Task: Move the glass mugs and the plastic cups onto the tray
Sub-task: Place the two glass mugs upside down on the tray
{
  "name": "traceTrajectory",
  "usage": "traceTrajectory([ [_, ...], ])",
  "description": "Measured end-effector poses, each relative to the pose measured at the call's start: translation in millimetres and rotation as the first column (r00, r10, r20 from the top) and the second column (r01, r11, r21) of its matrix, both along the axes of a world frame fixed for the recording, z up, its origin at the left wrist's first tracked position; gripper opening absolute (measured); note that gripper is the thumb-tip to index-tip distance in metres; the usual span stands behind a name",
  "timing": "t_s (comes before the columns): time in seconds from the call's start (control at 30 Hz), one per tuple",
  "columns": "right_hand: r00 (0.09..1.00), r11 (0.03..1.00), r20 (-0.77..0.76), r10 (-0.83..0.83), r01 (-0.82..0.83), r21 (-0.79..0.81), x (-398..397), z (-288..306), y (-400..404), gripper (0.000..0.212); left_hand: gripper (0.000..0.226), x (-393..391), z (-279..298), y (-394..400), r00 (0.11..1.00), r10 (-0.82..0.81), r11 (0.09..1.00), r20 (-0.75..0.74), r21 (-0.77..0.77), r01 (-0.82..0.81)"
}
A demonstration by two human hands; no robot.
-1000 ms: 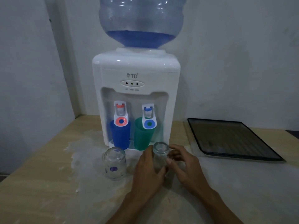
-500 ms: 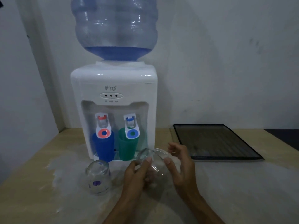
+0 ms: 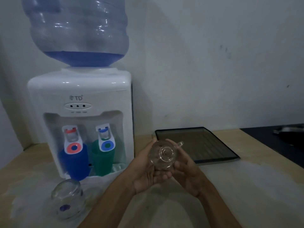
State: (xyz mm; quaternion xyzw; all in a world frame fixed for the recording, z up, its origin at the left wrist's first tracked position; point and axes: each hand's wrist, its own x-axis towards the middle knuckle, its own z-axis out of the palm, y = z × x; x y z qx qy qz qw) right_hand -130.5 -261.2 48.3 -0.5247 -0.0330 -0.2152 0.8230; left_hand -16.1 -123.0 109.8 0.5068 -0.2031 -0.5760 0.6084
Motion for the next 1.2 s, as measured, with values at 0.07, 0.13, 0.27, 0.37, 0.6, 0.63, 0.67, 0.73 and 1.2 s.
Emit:
traceTrajectory([
  [0.07, 0.994, 0.992, 0.044, -0.103, 0.099, 0.075, -1, 0, -4, 0.093, 0.097, 1, 0, -12, 0.991, -0.060, 0.998, 0.116, 0.031, 0.057],
  [0.13, 0.976, 0.969, 0.073, -0.204, 0.191, 0.155, -2, 0, -9, 0.090, 0.110, 1, -1, -22, 0.971, -0.046, 0.997, 0.233, 0.072, 0.030],
  [0.27, 0.908, 0.891, 0.074, -0.412, 0.385, 0.240, -4, 0, -21, 0.100, 0.085, 6, -16, -45, 0.942, 0.213, 0.973, 0.258, 0.033, -0.229],
  [0.37, 0.806, 0.770, 0.031, -0.591, 0.552, 0.320, -12, 1, -33, 0.089, 0.058, 15, -42, -67, 0.880, 0.434, 0.895, 0.193, 0.017, -0.445],
  [0.6, 0.526, 0.468, -0.090, -0.846, 0.812, 0.350, -38, -6, -64, 0.053, 0.024, 1, -96, -90, 0.577, 0.626, 0.740, 0.524, -0.166, -0.652],
  [0.63, 0.491, 0.432, -0.101, -0.865, 0.834, 0.344, -40, -5, -66, 0.058, 0.021, -2, -97, -90, 0.542, 0.627, 0.737, 0.560, -0.200, -0.646],
  [0.67, 0.447, 0.393, -0.117, -0.887, 0.863, 0.318, -42, -6, -68, 0.065, 0.019, -4, -96, -88, 0.529, 0.630, 0.738, 0.569, -0.226, -0.636],
  [0.73, 0.360, 0.329, -0.147, -0.921, 0.923, 0.198, -46, -7, -74, 0.069, 0.016, -1, -98, -88, 0.538, 0.635, 0.744, 0.554, -0.252, -0.619],
  [1.2, 0.148, 0.134, -0.097, -0.984, 0.267, -0.954, 4, 49, -220, 0.067, 0.017, 8, -99, -93, 0.501, 0.675, 0.707, 0.541, -0.279, -0.650],
])
